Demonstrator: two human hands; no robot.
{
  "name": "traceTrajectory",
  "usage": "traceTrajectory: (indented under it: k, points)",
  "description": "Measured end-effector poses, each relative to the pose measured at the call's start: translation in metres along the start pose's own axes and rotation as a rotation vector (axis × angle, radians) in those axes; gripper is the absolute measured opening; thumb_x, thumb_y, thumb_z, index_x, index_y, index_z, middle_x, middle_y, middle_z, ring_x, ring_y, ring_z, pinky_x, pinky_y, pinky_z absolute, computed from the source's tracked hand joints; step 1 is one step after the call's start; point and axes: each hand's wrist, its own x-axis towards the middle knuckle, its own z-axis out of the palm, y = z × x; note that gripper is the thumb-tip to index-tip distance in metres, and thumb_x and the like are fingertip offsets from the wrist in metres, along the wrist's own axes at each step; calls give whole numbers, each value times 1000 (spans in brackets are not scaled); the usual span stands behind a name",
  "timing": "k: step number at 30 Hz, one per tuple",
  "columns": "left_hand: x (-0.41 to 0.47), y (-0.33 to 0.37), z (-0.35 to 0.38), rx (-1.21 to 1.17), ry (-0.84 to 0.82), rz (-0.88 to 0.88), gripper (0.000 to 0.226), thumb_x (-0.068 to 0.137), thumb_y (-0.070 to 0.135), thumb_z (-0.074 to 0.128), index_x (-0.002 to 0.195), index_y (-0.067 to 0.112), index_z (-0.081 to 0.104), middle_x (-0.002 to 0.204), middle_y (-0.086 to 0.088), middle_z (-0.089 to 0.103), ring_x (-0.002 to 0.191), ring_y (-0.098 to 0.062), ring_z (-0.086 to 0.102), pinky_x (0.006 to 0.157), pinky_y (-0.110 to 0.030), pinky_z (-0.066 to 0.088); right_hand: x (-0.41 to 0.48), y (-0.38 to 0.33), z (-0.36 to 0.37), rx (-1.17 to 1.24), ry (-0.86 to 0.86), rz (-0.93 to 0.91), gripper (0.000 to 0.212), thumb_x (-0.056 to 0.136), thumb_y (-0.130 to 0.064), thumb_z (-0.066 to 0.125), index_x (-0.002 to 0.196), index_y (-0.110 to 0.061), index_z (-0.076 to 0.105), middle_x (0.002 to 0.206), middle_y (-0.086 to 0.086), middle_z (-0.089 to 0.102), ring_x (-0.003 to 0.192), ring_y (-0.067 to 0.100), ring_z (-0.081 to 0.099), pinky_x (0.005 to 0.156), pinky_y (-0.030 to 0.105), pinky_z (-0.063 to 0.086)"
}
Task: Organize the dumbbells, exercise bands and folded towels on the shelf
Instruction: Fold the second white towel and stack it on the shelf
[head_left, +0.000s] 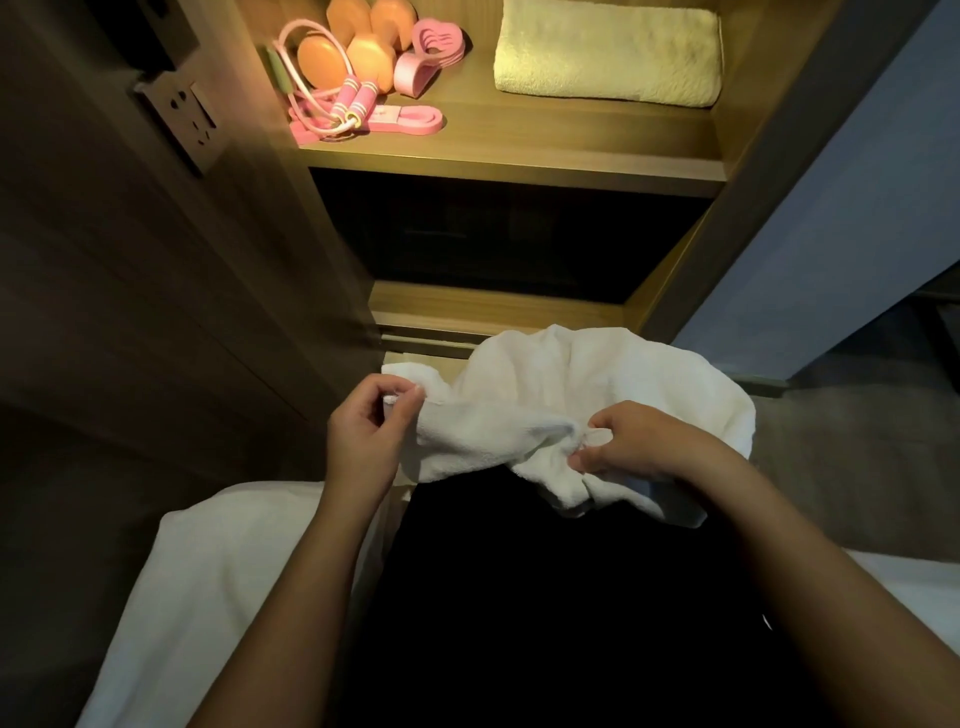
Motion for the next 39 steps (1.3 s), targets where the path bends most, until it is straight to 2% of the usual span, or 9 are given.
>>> traceTrajectory:
  k: [4,9,16,20,24,29,32,35,39]
  points:
    - [-4,-20,-8,-50,-70,-107,17,91,11,63,92,28,61,94,10,66,85,2,63,70,-15,51,1,2,1,13,20,-13,22,82,-44,70,83,-23,63,91,-1,66,86,16,58,77,30,43]
    - [-14,-30,-18,-71,-9,-96,16,93,11,60,95,26,65,98,7,68,93,-5,64,77,-19,53,3,2,1,18,12,-19,22,82,-44,71,80,-24,63,87,-3,66,82,13,58,72,28,42]
    - [-12,-25,-12,63,-43,59,8,98,11,52,106,11,54,97,7,61,86,6,60,67,-9,48,2,3,1,24,21,-28,22,82,-43,71,74,-26,60,79,-5,63,81,15,58,70,28,41]
    - [-12,-21,-9,81,-1,82,5,97,8,54,99,12,51,88,5,58,78,7,58,62,-9,46,2,5,3,41,35,-32,24,81,-43,71,79,-20,64,83,-1,66,84,18,61,76,32,45]
    - [-13,-16,-9,19,44,18,17,93,8,60,93,23,51,85,7,60,78,-2,61,61,-9,48,2,5,3,35,41,-38,23,81,-43,71,77,-23,62,81,-3,65,81,16,59,72,30,42]
    - [-6,-17,-13,-70,-6,-118,36,93,15,61,126,26,51,103,12,68,96,-3,67,75,-18,55,-1,10,6,65,100,-82,23,81,-44,71,77,-26,58,79,-8,61,78,12,55,69,28,42]
    - [-1,-15,-13,-84,-17,-150,18,95,17,57,113,22,61,104,5,67,100,-11,64,72,-20,51,-10,20,12,191,188,-167,20,83,-42,70,95,-32,58,98,-14,63,94,5,58,84,27,47]
    - [0,-10,-10,-126,-15,-148,11,98,18,53,99,27,59,102,5,63,98,-12,60,73,-22,48,-28,32,13,307,205,-190,13,93,-33,58,105,-35,52,111,-18,58,97,1,54,85,20,41]
    - [2,-12,-7,-141,-31,-151,12,100,21,48,98,30,56,105,4,60,99,-13,57,78,-28,49,-52,52,12,313,227,-192,13,99,-32,49,98,-23,58,92,-13,62,82,0,56,76,20,42]
